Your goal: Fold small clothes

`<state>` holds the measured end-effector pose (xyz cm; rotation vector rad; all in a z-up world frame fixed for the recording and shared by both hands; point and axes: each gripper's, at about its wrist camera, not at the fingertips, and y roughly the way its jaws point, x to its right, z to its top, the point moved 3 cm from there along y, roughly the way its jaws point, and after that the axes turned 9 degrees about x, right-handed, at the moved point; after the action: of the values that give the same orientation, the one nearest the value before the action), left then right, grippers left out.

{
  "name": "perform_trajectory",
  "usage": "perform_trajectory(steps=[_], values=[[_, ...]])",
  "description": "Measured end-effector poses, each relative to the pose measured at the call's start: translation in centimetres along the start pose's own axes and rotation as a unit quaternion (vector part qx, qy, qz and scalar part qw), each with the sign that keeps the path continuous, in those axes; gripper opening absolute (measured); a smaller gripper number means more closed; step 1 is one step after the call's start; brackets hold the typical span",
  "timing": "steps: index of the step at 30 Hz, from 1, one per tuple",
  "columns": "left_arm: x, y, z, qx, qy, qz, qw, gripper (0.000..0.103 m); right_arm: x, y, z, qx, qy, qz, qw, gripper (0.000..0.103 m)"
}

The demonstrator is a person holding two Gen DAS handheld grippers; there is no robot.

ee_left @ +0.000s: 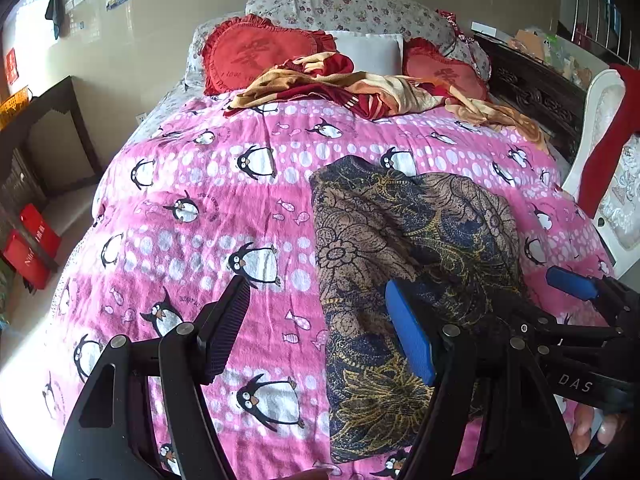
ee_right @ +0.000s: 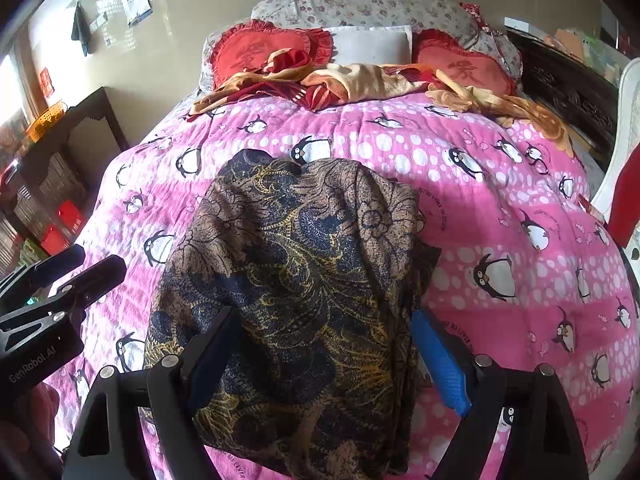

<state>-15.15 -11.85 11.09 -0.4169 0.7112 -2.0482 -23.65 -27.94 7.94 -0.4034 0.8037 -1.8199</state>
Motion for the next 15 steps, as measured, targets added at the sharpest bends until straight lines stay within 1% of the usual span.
perform_trajectory(steps=[11, 15], values=[[-0.07, 0.20, -0.02, -0.001, -0.001, 0.001, 1.0000, 0.071, -0.47, 0.38, -0.07, -0.005, -0.001, -0.001, 1.000, 0.085], [-0.42, 0.50, -0.19, -0.002, -0.008, 0.003, 1.0000, 0.071, -0.49, 0.58, -0.15, -0.009, 0.000, -0.001, 1.000, 0.085]])
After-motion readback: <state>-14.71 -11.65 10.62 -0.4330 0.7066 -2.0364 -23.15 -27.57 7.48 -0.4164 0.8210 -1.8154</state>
